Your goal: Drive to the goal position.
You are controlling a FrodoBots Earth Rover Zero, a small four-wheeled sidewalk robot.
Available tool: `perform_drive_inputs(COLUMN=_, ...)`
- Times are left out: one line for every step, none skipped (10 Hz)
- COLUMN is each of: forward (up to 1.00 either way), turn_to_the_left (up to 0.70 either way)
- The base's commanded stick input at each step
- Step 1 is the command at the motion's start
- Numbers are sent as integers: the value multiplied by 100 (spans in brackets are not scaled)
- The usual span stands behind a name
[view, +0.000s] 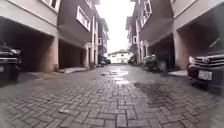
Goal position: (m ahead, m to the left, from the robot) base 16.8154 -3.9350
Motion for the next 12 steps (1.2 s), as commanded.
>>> perform_drive_inputs(forward=70, turn_to_the_left=0)
perform_drive_inputs(forward=70, turn_to_the_left=0)
perform_drive_inputs(forward=70, turn_to_the_left=0)
perform_drive_inputs(forward=70, turn_to_the_left=0)
perform_drive_inputs(forward=70, turn_to_the_left=0)
perform_drive_inputs(forward=70, turn_to_the_left=0)
perform_drive_inputs(forward=70, turn_to_the_left=0)
perform_drive_inputs(forward=70, turn_to_the_left=0)
perform_drive_inputs(forward=70, turn_to_the_left=0)
perform_drive_inputs(forward=70, turn_to_the_left=0)
perform_drive_inputs(forward=70, turn_to_the_left=0)
perform_drive_inputs(forward=70, turn_to_the_left=0)
